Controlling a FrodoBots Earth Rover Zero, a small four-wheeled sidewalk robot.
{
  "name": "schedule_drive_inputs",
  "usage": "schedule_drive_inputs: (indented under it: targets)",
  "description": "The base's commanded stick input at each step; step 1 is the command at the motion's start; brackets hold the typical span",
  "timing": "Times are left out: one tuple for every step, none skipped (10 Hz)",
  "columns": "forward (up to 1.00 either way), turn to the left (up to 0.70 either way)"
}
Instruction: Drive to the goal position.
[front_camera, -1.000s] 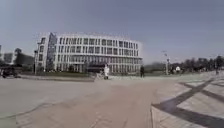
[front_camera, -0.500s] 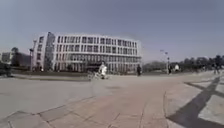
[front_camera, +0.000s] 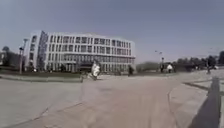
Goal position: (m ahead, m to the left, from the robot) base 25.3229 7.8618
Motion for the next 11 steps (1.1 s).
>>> schedule_drive_inputs:
  targets:
    - [1.0, -0.03]
    - [1.0, -0.03]
    - [1.0, -0.03]
    - [1.0, -0.03]
    - [1.0, -0.03]
    - [1.0, -0.03]
    - [1.0, -0.03]
    - [1.0, -0.03]
    - [1.0, -0.03]
    - [1.0, -0.03]
    - [1.0, -0.03]
